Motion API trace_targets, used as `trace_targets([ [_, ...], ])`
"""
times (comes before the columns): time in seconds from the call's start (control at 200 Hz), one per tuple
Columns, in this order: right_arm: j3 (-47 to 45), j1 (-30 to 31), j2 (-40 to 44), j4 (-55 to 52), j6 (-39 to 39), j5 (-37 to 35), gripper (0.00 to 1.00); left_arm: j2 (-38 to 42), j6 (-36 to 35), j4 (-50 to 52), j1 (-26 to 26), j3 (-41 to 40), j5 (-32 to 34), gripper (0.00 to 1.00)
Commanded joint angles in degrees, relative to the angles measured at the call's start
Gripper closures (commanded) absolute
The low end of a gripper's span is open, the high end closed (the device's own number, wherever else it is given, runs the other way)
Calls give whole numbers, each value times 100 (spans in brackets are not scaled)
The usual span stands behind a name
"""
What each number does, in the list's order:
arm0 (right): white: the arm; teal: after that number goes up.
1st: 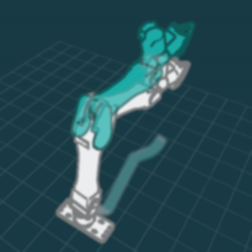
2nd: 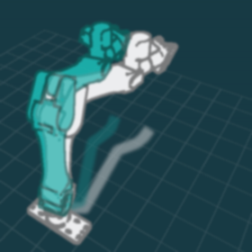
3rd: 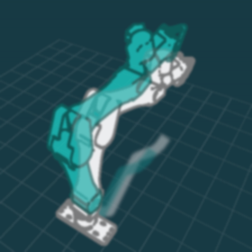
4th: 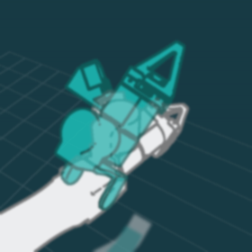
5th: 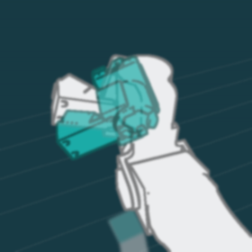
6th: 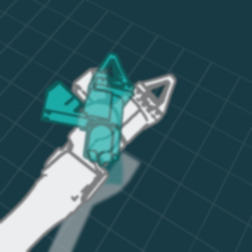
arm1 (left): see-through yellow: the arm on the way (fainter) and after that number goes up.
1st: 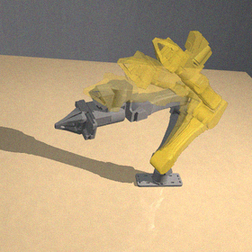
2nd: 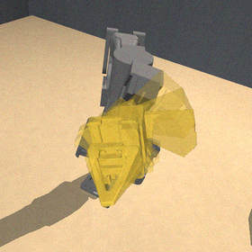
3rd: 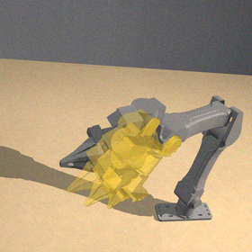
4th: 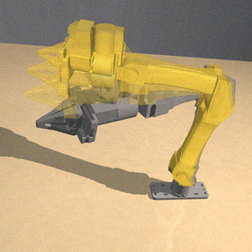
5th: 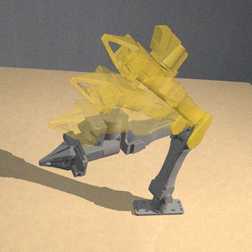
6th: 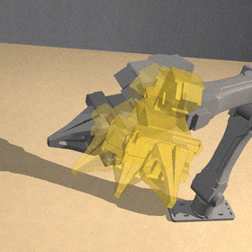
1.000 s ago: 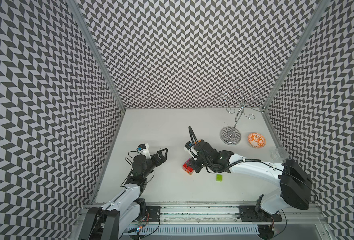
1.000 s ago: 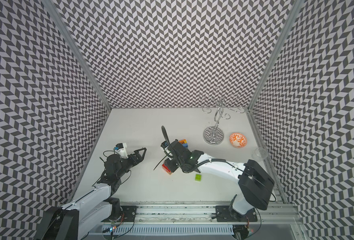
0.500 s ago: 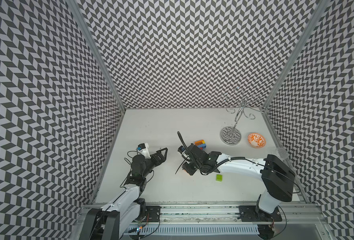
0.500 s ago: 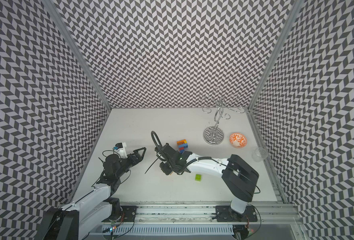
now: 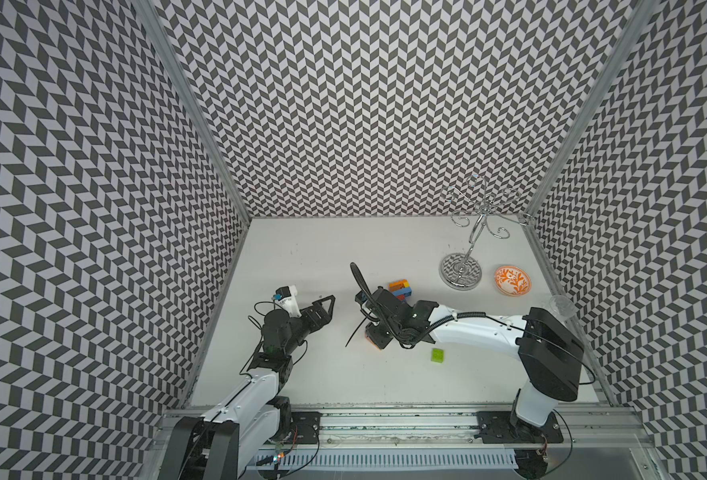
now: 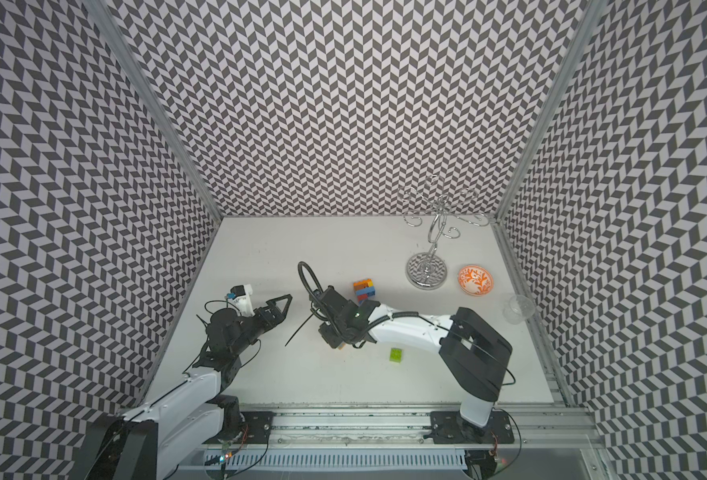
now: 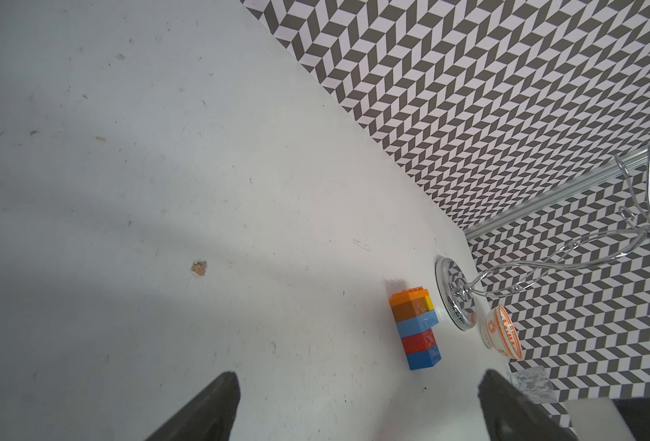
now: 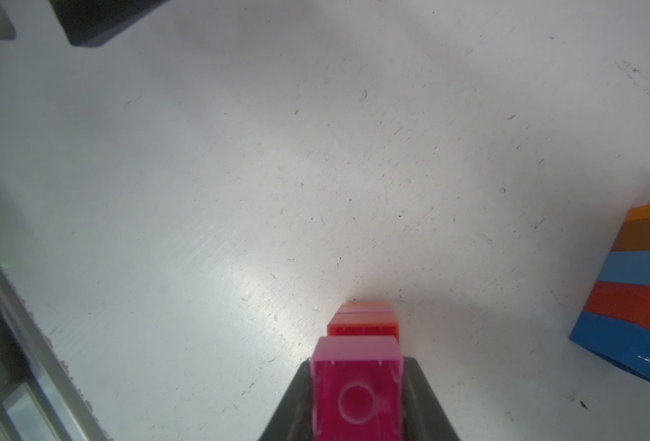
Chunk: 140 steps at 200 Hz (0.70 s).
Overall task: Assemble the letter p with lego
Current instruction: Assemble the lego brick with the lego brick.
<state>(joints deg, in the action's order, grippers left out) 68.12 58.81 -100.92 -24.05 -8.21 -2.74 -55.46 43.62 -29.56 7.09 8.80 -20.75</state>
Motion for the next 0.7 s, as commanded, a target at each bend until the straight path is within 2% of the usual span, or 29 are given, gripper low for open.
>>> trace_targets([
  [0.0,154,53,-185,-29,-14,-80,100,-4,8,-157,-32,-71,-71,0],
  [0.696,104,304,-642,-629,77,-242,100,-10,5,-179,-31,-78,-93,0],
])
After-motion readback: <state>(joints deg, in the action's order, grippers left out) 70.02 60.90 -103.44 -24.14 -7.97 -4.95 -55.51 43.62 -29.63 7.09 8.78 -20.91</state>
